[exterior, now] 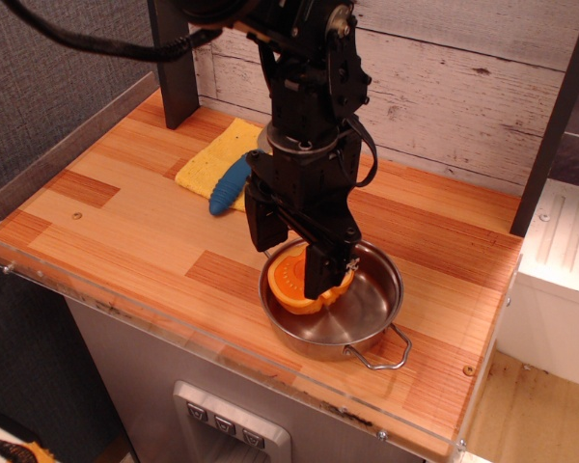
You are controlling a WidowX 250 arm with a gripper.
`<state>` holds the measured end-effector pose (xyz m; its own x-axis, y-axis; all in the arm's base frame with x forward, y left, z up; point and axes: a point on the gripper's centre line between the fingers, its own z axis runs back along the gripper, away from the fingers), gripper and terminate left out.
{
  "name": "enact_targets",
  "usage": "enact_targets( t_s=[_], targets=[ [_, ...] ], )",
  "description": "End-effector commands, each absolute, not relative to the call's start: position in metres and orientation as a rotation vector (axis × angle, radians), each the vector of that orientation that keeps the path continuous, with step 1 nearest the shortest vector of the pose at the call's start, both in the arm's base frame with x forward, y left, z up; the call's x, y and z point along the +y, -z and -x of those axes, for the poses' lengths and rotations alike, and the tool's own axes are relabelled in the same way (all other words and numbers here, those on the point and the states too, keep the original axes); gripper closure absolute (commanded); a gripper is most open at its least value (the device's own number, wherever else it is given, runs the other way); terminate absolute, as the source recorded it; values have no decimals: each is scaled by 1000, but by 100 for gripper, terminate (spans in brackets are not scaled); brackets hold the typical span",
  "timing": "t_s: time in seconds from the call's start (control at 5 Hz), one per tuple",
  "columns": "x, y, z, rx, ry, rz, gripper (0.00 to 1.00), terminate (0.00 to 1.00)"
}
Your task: Put the orange in the front corner closest to the blue handle.
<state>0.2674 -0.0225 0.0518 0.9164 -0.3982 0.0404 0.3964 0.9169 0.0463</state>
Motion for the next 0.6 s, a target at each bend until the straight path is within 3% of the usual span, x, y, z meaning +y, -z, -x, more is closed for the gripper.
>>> enact_targets(
  t_s=[0.0, 0.4],
  targets=[
    [-27, -47, -271, -48, 424, -56, 0, 0],
    [-25, -39, -273, -27, 412, -52, 0, 0]
  ],
)
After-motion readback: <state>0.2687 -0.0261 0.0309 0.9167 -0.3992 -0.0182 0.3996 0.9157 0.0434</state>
